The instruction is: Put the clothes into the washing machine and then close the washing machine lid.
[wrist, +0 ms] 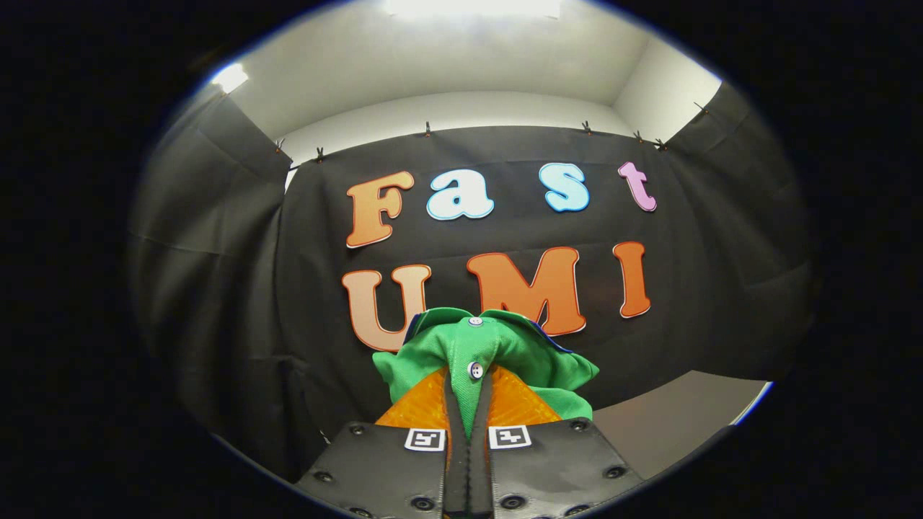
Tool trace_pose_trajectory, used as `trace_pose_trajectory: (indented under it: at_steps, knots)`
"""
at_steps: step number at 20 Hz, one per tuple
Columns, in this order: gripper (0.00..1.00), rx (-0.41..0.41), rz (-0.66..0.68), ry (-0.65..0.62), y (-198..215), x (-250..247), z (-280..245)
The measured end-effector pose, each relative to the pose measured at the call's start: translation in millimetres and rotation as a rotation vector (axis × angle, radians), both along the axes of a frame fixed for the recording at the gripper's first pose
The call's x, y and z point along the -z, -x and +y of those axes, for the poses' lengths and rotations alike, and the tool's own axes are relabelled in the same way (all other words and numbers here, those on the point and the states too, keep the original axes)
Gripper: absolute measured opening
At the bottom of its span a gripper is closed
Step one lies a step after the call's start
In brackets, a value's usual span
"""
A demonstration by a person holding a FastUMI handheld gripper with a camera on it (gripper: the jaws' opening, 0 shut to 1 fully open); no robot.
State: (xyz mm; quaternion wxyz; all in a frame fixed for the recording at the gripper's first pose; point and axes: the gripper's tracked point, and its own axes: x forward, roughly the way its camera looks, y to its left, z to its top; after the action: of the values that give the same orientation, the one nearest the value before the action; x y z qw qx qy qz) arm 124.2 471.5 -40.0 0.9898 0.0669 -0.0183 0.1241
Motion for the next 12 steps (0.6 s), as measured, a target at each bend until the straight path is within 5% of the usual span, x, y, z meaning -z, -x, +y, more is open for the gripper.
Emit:
trace_pose_trajectory:
  at_steps: [12]
  knots:
    - [0.09, -0.115, 0.202, 0.012, -34.1, 167.2, 104.8]
